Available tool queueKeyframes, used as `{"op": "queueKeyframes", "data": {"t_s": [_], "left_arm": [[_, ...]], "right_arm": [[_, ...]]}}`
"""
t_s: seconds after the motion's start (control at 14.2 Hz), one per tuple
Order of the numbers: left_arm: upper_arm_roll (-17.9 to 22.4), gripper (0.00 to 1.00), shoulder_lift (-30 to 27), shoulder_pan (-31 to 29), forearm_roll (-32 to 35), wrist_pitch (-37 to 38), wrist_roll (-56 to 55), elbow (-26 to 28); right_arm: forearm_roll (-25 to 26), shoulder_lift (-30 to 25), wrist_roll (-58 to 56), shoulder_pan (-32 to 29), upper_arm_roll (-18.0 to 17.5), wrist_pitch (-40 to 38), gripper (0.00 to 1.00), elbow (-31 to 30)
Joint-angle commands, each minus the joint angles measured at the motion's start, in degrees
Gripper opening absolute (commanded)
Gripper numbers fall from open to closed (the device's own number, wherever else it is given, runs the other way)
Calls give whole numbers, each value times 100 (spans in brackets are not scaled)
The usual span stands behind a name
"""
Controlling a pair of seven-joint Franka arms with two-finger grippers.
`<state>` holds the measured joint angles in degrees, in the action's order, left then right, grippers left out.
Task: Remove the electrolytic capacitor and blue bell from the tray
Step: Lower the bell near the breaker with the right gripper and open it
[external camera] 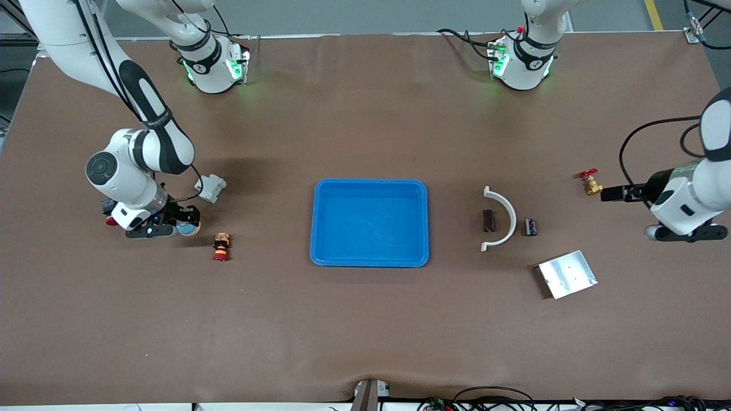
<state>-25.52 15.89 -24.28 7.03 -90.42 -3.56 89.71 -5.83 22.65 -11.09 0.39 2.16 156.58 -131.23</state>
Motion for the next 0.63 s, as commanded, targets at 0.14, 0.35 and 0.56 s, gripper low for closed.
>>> {"op": "queueKeyframes", "data": {"t_s": [0.14, 0.35, 0.56], "left_arm": [[-49, 100, -306, -86, -350, 480, -39, -619], [-49, 100, -323, -68, -351, 543, -48, -691], [-32, 100, -323, -68, -351, 543, -48, -691]], "right_arm": [[-182, 29, -166, -56, -57, 74, 100, -25], [-182, 20, -166, -56, -57, 74, 100, -25], [-182, 20, -166, -56, -57, 74, 100, -25]]}}
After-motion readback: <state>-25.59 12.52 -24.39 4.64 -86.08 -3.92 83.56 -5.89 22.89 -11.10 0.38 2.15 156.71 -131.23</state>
